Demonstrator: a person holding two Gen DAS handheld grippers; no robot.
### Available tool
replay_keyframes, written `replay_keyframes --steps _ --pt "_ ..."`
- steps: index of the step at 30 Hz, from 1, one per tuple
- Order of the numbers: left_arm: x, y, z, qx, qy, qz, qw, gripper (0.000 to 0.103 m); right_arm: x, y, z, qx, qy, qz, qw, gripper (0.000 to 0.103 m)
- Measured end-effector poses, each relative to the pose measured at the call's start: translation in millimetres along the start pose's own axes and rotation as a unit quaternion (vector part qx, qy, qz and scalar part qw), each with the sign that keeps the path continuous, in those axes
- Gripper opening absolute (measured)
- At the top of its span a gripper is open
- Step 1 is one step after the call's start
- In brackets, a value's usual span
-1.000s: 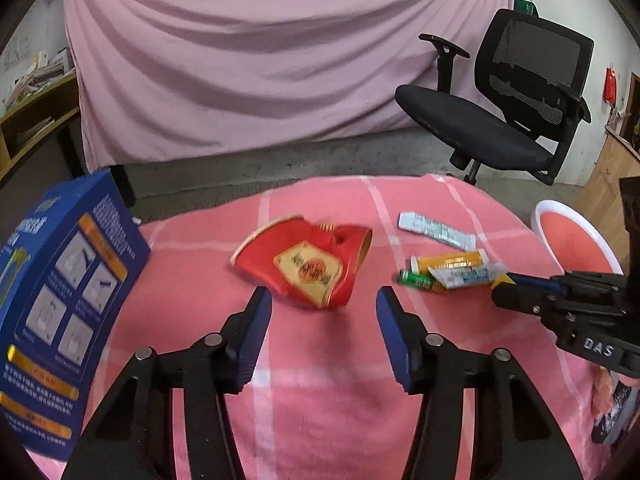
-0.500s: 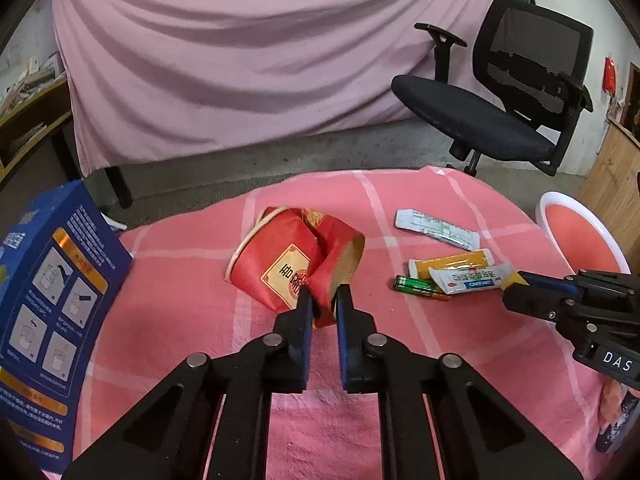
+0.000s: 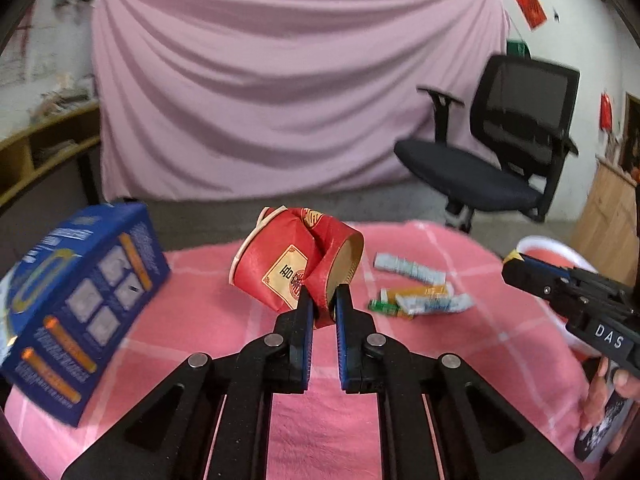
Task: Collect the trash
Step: 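Lift both items over the orange bucket and open both tools to drop them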
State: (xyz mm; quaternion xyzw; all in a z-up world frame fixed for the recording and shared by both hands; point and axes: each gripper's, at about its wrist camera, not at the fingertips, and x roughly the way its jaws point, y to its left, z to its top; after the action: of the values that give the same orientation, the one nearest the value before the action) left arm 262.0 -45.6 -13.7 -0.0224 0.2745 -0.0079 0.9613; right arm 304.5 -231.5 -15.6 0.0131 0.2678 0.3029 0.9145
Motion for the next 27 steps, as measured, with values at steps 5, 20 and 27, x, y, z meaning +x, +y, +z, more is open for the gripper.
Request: replay_keyframes --steps 5,20,27 --pt "-25.4 -17.6 2.5 0.001 -0.062 0.004 0.9981 0.008 -27.8 6.3 2.3 -0.022 -0.079 -0.020 0.996 0.013" --pt "-65.6 -99.4 28.1 0.068 -0.205 -0.063 0.9743 0.008 -105.2 -31.4 3.6 -0.010 -0.244 -0.110 0.964 0.013" --pt "-49.4 -142.9 35.4 0.099 -0.195 -0.107 0.9699 0.008 -132.3 -68.0 -3.8 0.027 -0.261 -0.161 0.951 0.013"
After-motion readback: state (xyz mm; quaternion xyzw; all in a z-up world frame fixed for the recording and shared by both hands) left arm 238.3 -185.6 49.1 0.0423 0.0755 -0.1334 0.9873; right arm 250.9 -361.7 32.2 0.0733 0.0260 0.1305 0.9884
